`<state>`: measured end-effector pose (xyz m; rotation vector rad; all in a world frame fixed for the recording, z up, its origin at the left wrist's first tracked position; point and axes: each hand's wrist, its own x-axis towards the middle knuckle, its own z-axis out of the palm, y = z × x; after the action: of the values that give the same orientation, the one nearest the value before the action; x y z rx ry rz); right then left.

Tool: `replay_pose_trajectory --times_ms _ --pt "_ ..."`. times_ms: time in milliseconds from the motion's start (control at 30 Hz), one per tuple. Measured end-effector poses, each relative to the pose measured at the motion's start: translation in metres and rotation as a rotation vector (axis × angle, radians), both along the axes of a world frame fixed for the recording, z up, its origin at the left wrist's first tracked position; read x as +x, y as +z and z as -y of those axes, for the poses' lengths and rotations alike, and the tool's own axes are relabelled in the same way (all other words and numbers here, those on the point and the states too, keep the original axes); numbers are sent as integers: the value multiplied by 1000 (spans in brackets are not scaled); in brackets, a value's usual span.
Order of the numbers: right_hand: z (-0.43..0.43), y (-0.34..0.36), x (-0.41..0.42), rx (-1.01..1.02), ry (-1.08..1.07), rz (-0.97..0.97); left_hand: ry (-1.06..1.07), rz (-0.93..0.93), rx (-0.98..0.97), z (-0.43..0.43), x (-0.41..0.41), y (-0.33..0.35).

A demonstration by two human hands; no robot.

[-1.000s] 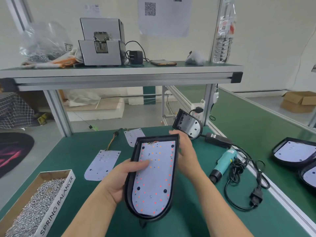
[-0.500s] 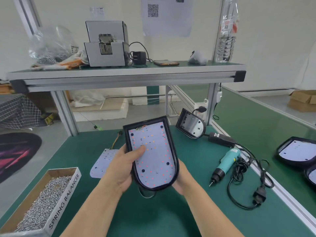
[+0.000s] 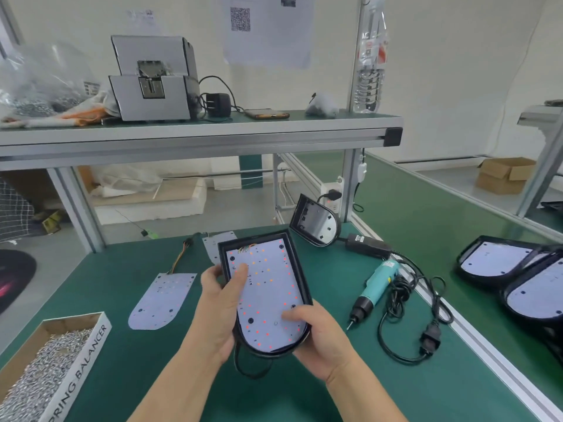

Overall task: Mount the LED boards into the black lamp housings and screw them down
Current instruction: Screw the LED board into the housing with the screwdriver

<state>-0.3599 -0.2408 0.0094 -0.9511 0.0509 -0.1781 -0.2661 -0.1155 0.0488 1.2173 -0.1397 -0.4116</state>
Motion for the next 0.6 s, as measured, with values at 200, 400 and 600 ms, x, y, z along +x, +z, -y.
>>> replay_pose_trajectory --times_ms 200,400,600 --pt "0 -4 -9 -148 -224 -91 26 135 313 5 5 -20" --pt "39 11 -18 -130 -450 -68 1 8 187 6 13 -40" --pt "120 35 -28 -107 -714 -24 -27 282 694 6 17 -70"
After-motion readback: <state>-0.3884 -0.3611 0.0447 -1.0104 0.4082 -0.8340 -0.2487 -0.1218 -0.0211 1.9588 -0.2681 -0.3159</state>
